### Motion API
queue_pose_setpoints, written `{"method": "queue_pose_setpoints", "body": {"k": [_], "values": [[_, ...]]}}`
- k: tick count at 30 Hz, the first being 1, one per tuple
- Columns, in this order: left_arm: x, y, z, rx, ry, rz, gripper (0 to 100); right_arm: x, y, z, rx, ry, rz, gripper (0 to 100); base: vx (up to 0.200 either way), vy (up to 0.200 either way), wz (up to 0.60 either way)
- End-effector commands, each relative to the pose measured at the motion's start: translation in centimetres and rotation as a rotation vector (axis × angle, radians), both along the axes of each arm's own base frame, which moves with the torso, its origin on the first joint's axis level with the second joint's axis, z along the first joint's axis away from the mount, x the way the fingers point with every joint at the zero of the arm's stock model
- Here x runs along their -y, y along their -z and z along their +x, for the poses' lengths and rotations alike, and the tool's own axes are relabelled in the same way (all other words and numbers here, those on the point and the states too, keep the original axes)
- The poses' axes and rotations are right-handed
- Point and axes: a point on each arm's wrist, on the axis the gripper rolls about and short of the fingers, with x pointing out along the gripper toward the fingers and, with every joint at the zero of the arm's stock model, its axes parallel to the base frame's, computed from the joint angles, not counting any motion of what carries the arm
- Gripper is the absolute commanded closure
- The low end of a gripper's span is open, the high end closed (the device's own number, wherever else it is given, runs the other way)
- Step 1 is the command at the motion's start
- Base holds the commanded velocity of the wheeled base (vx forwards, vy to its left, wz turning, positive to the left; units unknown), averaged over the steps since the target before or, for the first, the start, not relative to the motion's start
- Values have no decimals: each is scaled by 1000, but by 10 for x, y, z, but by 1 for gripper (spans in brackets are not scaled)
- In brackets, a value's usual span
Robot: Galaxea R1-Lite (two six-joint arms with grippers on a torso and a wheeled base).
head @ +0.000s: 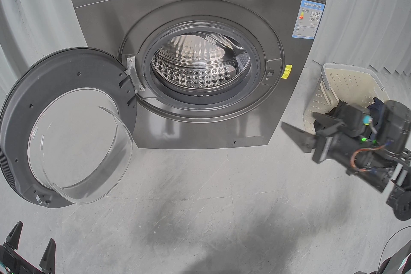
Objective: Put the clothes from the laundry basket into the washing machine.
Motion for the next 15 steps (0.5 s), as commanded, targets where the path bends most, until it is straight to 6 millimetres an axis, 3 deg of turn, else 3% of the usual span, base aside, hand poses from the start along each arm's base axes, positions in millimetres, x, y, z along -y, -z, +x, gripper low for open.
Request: {"method": "queue_pose_setpoints", "body": {"k": [1,2,5,15], "values": [[0,5,0,-4,-1,-1,0,83,-7,-73,121,207,27,0,0,0,0],[0,5,0,-4,-1,-1,0,91,-5,-87,142,224,36,0,0,0,0],[0,5,0,-4,-1,-1,0,98,1,-105,159,244,43,0,0,0,0],[0,5,0,-4,-1,-1,0,120,28,-140,186,382,9,0,0,0,0]]}}
